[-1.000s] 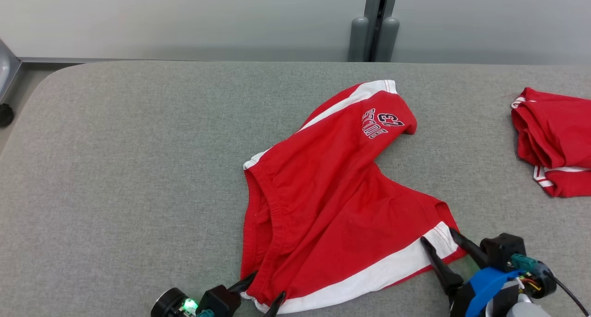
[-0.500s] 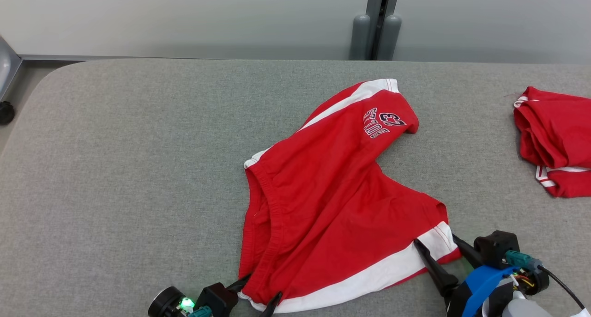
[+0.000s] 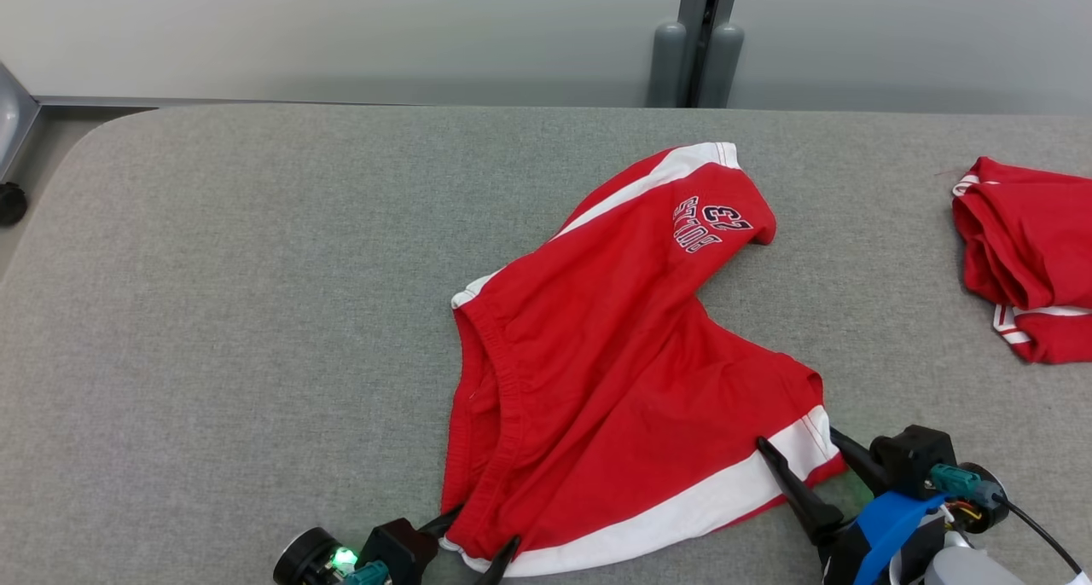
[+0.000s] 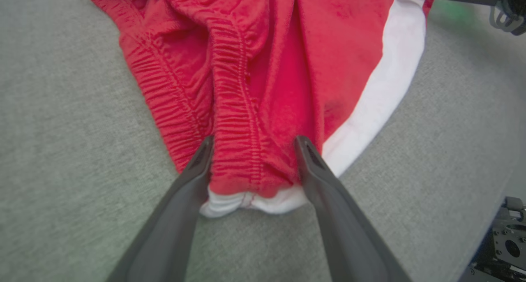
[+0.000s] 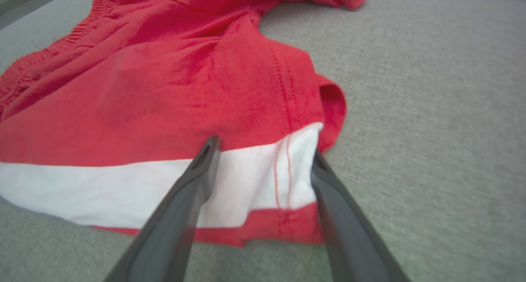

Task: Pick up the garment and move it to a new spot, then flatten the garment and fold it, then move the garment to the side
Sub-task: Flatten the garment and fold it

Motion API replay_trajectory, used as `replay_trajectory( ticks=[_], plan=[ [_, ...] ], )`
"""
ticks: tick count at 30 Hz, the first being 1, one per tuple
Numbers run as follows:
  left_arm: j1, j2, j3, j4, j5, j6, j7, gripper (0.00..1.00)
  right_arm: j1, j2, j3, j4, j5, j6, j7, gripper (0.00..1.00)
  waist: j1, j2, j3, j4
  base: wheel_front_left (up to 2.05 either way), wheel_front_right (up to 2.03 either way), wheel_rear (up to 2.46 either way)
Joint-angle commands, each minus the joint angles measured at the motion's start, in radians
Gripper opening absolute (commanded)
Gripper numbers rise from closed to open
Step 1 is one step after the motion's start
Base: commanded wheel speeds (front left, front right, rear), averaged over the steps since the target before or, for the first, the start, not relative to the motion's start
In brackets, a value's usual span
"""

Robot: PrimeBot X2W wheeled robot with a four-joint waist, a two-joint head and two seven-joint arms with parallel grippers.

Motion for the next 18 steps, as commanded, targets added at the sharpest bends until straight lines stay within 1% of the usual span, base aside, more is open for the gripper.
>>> replay_trajectory(
  ticks=[1,2,3,6,9,11,15,18],
  plan=[
    [-0.011,0.006,0.000,0.015,-0.007,0.000,0.002,0.51,-0.015,0.002,0.001,0.000,-0.004,0.001,-0.009,0.22,0.0000,0.0000,0.000,0.001,0.00,0.00,0.00],
    [-0.011,0.004,-0.003,0.019,-0.008,0.000,0.004,0.15,-0.015,0.002,0.000,0.001,-0.005,0.000,-0.012,0.00,0.0000,0.0000,-0.001,0.001,0.00,0.00,0.00],
    [-0.009,0.002,-0.006,0.022,-0.010,0.000,0.004,0.00,-0.014,0.004,-0.002,0.002,-0.007,0.000,-0.015,0.00,0.0000,0.0000,-0.002,0.001,0.00,0.00,0.00],
    [-0.001,-0.005,-0.011,0.020,-0.026,0.000,-0.007,0.00,-0.005,0.011,-0.012,-0.008,-0.016,0.001,-0.021,0.00,0.0000,0.0000,-0.008,0.001,0.00,0.00,0.00],
    [0.001,-0.012,-0.010,-0.009,-0.047,0.000,-0.028,0.00,0.008,0.001,-0.015,-0.036,-0.028,0.000,-0.026,0.00,0.0000,0.0000,-0.014,-0.001,0.00,0.00,0.00],
    [0.001,-0.018,0.000,-0.042,-0.077,0.000,-0.041,0.00,0.013,0.002,-0.035,-0.069,-0.023,0.000,-0.027,0.00,0.0000,0.0000,-0.017,-0.002,0.00,0.00,0.00],
    [-0.039,-0.010,0.027,-0.133,-0.119,0.000,-0.059,0.00,0.020,-0.006,-0.084,-0.161,-0.031,0.000,-0.027,0.00,0.0000,0.0000,-0.017,-0.007,0.00,0.00,0.00],
    [-0.074,-0.001,0.077,-0.201,-0.152,0.000,-0.070,0.00,-0.002,-0.013,-0.127,-0.225,-0.028,0.000,-0.027,0.00,0.0000,0.0000,-0.011,-0.013,0.00,0.00,0.00]
  ],
)
